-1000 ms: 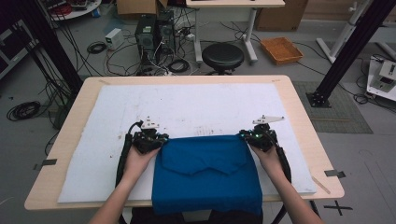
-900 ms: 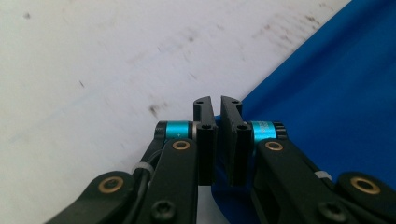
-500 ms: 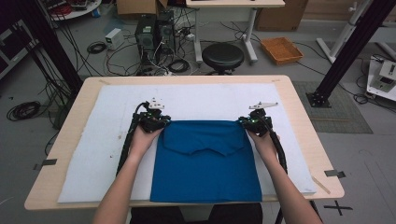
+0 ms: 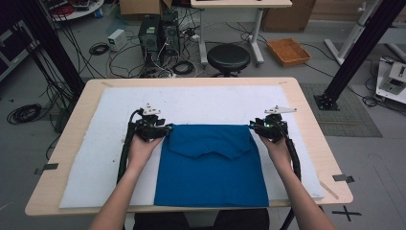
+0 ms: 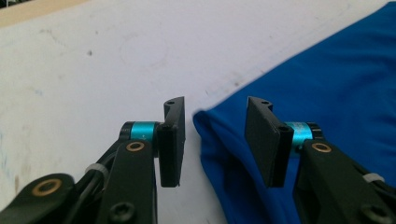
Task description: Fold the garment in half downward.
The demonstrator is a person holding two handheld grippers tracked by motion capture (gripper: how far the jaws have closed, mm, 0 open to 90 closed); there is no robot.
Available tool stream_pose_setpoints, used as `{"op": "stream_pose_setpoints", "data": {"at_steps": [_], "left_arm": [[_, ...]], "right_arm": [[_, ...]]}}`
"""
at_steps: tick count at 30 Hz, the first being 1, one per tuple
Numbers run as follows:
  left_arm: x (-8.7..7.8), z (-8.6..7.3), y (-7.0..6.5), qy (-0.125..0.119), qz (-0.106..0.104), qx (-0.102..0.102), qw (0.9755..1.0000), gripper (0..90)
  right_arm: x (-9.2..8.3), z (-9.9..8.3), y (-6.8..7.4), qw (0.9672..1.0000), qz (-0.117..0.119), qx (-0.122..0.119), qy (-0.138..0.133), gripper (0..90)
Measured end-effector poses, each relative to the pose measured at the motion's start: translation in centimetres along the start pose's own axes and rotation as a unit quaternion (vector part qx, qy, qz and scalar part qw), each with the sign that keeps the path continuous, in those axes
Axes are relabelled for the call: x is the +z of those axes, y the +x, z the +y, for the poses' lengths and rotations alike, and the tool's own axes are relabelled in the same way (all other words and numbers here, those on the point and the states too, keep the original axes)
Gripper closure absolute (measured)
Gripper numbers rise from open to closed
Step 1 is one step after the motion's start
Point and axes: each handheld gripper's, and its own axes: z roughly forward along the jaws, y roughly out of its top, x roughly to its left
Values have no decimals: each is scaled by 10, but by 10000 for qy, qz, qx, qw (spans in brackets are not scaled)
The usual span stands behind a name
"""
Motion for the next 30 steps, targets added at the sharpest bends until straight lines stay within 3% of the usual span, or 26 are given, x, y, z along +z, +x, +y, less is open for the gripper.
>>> {"op": "stream_pose_setpoints", "data": {"at_steps": [2, 6, 12, 14, 24, 30], "left_arm": [[-7, -9, -6, 55, -120, -102, 9999, 580], [-11, -24, -16, 252, -245, -242, 9991, 582], [-2, -32, -19, 537, -164, -341, 9978, 589], [0, -34, -19, 545, -186, -441, 9974, 601], [5, -35, -21, 559, -219, -414, 9973, 695], [5, -35, -22, 559, -291, -312, 9975, 776]], "right_arm": [[-13, -6, 3, 9999, 68, 24, -91, 658], [-23, -23, 13, 9997, 205, 95, 29, 658], [-23, -48, 22, 9985, 368, 256, 304, 653], [-22, -50, 23, 9984, 364, 235, 363, 649], [-11, -52, 29, 9970, 499, 219, 556, 656], [-9, -52, 33, 9961, 650, 38, 593, 842]]}}
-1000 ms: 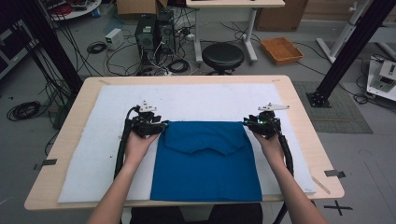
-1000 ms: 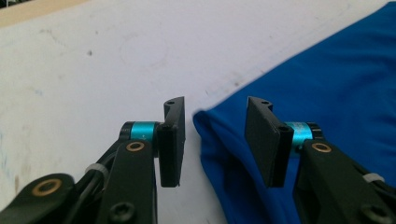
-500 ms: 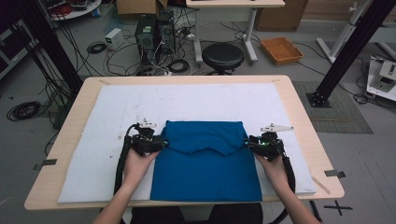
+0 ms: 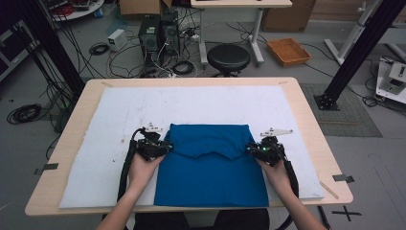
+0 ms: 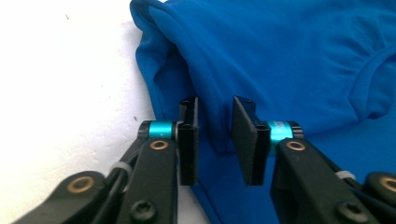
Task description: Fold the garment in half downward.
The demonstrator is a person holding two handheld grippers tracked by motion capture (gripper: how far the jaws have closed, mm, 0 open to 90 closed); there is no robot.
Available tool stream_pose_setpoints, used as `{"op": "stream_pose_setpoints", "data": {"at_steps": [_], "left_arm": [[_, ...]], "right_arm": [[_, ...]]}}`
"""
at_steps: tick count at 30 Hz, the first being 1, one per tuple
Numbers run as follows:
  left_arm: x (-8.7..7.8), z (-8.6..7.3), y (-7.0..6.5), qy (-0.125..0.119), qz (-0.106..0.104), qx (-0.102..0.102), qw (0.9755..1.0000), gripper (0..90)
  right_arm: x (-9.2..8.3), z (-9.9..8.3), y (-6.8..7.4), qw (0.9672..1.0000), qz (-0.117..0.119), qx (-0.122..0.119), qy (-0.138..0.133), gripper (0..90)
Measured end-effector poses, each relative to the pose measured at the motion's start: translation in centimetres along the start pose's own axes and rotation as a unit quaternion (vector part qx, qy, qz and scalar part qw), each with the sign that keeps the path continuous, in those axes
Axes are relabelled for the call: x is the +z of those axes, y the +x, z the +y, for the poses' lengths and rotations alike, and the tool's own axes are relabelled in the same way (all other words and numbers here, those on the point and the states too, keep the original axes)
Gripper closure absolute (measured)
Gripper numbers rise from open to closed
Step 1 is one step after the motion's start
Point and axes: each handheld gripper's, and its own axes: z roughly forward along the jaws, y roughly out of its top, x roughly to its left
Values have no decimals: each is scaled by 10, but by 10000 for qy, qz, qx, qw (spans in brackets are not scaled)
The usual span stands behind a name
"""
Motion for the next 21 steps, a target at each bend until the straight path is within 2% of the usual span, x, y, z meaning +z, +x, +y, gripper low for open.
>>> {"op": "stream_pose_setpoints", "data": {"at_steps": [2, 5, 11, 15, 18, 21], "left_arm": [[0, 0, 0, 3, -49, 49, 10000, 830], [-1, 0, 1, -49, -145, 18, 9999, 854], [-7, 0, 3, -113, -278, 3, 9995, 858], [-13, 0, 1, -238, -367, -52, 9990, 858], [-18, 0, -1, -237, -434, -8, 9988, 858], [-23, 0, -3, -280, -554, -46, 9981, 858]], "right_arm": [[-1, 0, 1, 10000, 28, -45, -15, 892], [-4, 0, 0, 9999, 60, -23, -81, 900], [-9, -1, -5, 9999, 65, 62, -141, 900], [-14, -1, -7, 9997, 88, 98, -209, 900], [-18, 0, -7, 9996, 105, 119, -245, 900], [-24, -1, -7, 9995, 139, 121, -275, 900]]}}
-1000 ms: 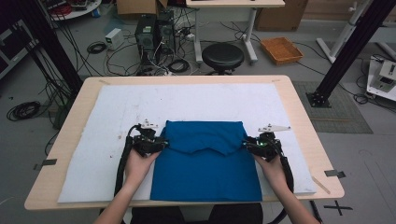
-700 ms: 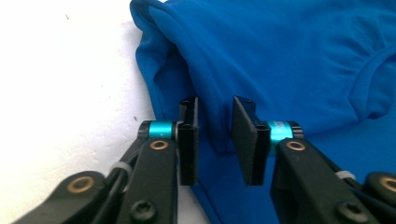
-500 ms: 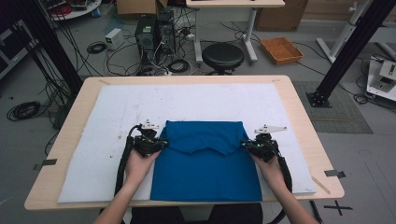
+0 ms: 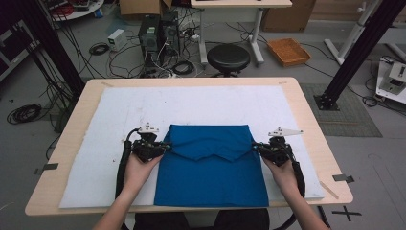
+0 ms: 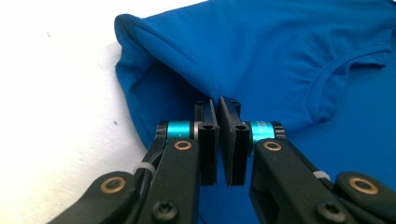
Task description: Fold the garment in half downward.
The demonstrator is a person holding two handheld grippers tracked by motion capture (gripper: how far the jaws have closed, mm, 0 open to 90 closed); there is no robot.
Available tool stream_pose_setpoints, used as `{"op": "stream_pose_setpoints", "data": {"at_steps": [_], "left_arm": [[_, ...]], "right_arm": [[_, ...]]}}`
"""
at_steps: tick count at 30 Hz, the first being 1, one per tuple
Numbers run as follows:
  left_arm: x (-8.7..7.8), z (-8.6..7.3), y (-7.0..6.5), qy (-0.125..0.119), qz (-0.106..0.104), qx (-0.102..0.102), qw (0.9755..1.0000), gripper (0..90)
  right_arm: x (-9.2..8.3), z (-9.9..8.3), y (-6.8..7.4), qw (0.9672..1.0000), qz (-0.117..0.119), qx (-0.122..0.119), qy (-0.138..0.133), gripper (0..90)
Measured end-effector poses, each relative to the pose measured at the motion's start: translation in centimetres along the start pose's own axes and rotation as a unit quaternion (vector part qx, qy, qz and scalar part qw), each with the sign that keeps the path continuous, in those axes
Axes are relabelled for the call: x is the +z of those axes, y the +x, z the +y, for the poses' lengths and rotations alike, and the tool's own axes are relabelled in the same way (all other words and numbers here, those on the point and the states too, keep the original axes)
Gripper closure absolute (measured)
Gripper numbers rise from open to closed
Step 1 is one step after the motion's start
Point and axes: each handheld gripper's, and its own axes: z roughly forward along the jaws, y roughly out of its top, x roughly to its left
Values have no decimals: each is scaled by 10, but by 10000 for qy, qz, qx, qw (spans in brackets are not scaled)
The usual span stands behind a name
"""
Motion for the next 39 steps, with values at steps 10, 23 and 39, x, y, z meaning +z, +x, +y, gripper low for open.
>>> {"op": "stream_pose_setpoints", "data": {"at_steps": [10, 23, 39], "left_arm": [[-25, -7, -17, -26, -360, 73, 9993, 857], [-63, -35, -47, 135, -765, 271, 9966, 857], [-72, -69, -66, 517, -850, 447, 9940, 854]], "right_arm": [[-26, -9, 15, 9997, 186, -176, 11, 900], [-71, -36, 42, 9981, 332, -517, 14, 900], [-96, -69, 70, 9934, 243, -1086, 291, 900]]}}
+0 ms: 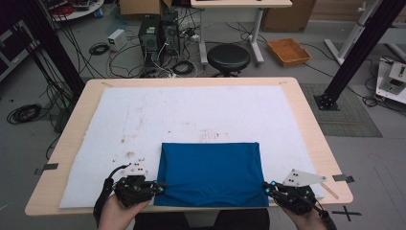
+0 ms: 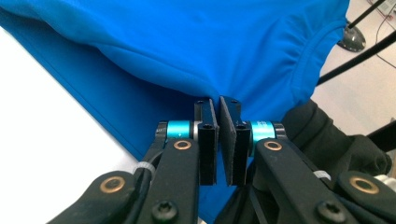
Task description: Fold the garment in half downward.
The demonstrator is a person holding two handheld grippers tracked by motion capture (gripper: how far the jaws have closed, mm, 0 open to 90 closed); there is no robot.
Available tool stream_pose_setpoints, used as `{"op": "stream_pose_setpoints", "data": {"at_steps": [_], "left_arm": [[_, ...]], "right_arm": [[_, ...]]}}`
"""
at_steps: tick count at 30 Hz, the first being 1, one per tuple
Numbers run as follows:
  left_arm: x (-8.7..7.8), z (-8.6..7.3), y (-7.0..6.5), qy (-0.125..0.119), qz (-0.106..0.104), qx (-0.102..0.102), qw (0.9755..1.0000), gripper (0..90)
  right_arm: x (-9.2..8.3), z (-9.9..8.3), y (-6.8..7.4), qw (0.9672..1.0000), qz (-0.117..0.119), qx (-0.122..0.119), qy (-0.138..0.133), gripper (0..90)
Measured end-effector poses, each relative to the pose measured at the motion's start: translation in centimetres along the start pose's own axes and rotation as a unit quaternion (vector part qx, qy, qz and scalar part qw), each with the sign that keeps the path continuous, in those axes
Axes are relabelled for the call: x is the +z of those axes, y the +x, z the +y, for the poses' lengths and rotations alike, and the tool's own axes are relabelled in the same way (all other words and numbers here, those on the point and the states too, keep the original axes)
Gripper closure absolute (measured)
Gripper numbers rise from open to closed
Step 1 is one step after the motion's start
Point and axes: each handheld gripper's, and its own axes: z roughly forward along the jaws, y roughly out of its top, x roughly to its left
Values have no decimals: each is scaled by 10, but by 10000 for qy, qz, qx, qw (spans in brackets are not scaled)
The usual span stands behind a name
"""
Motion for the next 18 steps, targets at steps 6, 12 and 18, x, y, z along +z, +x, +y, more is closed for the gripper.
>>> {"op": "stream_pose_setpoints", "data": {"at_steps": [6, 12, 18], "left_arm": [[5, -6, 1, 72, 64, -23, 10000, 795], [2, 3, 6, -111, 457, -24, 9989, 547], [3, 32, 26, -479, 1066, 62, 9931, 484]], "right_arm": [[1, -5, 2, 9999, -59, -70, 50, 900], [1, 3, -11, 9994, -299, -9, -156, 795], [16, 30, -45, 9967, -502, 426, -465, 652]]}}
